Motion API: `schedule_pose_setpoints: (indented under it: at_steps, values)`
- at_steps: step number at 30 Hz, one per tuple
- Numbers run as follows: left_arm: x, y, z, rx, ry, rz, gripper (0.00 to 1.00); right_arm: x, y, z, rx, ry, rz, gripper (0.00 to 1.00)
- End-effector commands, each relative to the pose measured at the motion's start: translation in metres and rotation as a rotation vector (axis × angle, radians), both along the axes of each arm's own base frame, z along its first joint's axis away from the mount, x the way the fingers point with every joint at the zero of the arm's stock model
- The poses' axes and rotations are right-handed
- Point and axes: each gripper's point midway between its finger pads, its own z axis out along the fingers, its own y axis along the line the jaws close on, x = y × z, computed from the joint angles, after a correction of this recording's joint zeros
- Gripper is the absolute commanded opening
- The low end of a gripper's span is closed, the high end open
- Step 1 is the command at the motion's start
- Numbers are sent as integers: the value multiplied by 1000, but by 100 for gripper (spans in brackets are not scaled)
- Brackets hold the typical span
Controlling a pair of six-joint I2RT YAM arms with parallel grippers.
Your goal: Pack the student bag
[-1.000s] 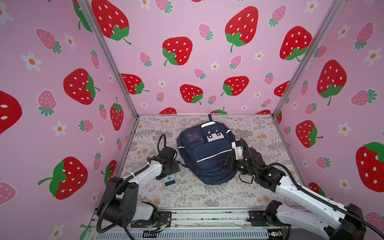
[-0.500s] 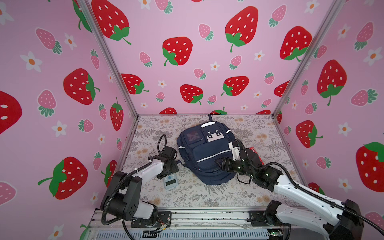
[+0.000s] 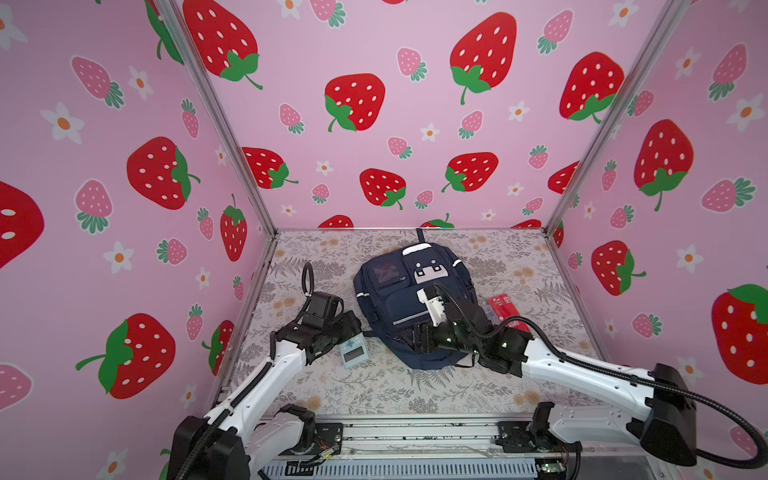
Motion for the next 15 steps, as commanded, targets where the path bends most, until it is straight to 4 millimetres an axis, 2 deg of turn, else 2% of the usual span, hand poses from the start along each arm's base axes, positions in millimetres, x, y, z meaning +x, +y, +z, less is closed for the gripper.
schedule_pose_setpoints:
  at_steps: [1,4,9,15]
  values:
    - [-5,-30,31,-187,-47,-51,60,-11,26,11,58,-21,93,68]
    - [-11,-42,42,-232,-66,-95,58,-12,38,4,65,4,110,66]
    - [-20,-60,56,-278,-88,-157,55,-9,45,-10,35,24,101,62]
    - [-22,-80,68,-295,-108,-222,54,5,41,-19,-22,14,24,58]
